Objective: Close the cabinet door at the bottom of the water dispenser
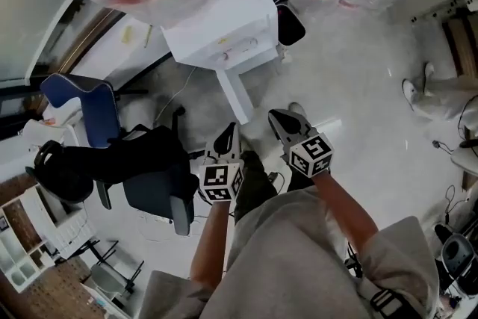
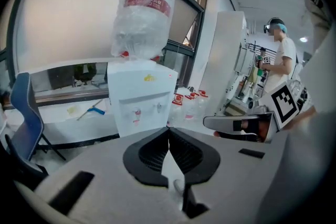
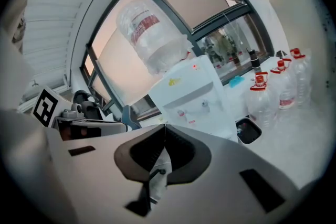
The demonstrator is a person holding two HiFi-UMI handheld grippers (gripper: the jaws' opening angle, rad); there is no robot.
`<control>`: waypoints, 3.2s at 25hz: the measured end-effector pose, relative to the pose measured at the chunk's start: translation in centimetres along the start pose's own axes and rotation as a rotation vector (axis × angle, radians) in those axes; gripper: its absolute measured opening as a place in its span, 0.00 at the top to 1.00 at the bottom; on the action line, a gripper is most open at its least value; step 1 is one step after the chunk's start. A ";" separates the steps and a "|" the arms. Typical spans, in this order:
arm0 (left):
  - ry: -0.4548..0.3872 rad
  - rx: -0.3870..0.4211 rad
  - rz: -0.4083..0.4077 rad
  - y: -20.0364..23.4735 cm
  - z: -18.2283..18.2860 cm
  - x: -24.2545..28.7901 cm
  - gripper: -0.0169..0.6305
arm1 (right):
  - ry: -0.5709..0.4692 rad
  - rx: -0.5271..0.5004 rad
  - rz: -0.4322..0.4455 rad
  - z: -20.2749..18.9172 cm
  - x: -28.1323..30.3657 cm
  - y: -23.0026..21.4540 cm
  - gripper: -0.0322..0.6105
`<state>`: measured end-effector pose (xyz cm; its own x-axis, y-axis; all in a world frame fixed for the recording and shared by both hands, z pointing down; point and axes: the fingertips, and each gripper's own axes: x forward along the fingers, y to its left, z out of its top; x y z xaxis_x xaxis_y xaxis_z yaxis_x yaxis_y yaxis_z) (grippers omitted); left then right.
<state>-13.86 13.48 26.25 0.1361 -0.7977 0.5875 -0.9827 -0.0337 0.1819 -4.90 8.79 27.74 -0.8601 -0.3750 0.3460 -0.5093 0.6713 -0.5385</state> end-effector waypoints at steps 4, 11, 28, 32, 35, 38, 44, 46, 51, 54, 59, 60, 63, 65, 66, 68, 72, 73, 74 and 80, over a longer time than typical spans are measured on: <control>0.035 0.016 -0.077 1.8 -2.7 1.1 0.96 | -0.050 0.059 -0.126 -2.8 0.7 -1.0 0.94; 0.080 0.055 -0.150 4.6 -6.2 3.3 0.96 | -0.037 0.066 -0.191 -8.1 3.1 -0.8 0.94; 0.201 0.069 -0.264 9.5 -20.5 11.5 0.96 | 0.086 0.060 -0.325 -26.7 9.4 -5.3 0.92; 0.249 0.085 -0.284 11.6 -24.2 14.1 0.96 | 0.120 0.107 -0.339 -31.6 11.7 -6.1 0.82; 0.289 0.055 -0.296 13.1 -26.7 15.9 0.94 | 0.137 0.138 -0.347 -34.8 13.3 -6.7 0.78; 0.325 -0.038 -0.308 14.2 -29.0 17.5 0.90 | 0.154 0.146 -0.348 -37.3 15.0 -7.3 0.76; 0.386 -0.307 -0.330 15.3 -32.6 20.2 0.85 | 0.158 0.111 -0.421 -40.4 17.9 -8.2 0.74; 0.400 -0.381 -0.336 15.4 -33.3 20.9 0.84 | 0.139 0.090 -0.459 -40.6 18.4 -8.6 0.72; 0.418 -0.486 -0.361 15.2 -34.4 21.9 0.85 | 0.150 0.007 -0.463 -41.6 19.3 -8.4 0.69; 0.405 -0.505 -0.371 14.9 -34.2 22.0 0.85 | 0.112 0.019 -0.511 -41.1 19.1 -9.5 0.70; 0.391 -0.589 -0.380 13.8 -34.1 22.9 0.86 | 0.105 -0.003 -0.528 -40.4 18.1 -11.3 0.73; 0.387 -0.602 -0.380 13.6 -34.0 23.1 0.86 | 0.106 -0.008 -0.527 -40.1 18.0 -11.7 0.73; 0.375 -0.638 -0.372 12.7 -33.7 23.9 0.86 | 0.112 -0.023 -0.512 -39.4 17.5 -13.1 0.73; 0.370 -0.656 -0.362 12.1 -33.5 24.4 0.86 | 0.124 -0.041 -0.495 -39.0 17.0 -13.9 0.73; 0.365 -0.666 -0.357 11.8 -33.3 24.6 0.86 | 0.130 -0.056 -0.487 -38.7 16.9 -14.3 0.73; 0.345 -0.696 -0.352 11.2 -32.9 25.0 0.86 | 0.144 -0.094 -0.474 -38.0 16.5 -15.2 0.73; 0.313 -0.741 -0.331 10.0 -32.1 26.3 0.86 | 0.170 -0.142 -0.446 -36.7 15.9 -17.2 0.73; 0.311 -0.750 -0.324 9.7 -32.0 26.6 0.86 | 0.176 -0.156 -0.437 -36.4 15.8 -17.7 0.73; 0.308 -0.765 -0.319 9.5 -31.9 26.9 0.86 | 0.182 -0.169 -0.427 -36.2 15.7 -18.2 0.73; 0.277 -0.846 -0.289 8.4 -31.1 28.6 0.86 | 0.214 -0.224 -0.362 -34.6 15.6 -20.7 0.73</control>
<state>-14.32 9.15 69.12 0.4930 -0.6510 0.5772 -0.5028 0.3283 0.7997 -6.74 11.21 70.88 -0.5906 -0.4859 0.6443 -0.7360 0.6517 -0.1833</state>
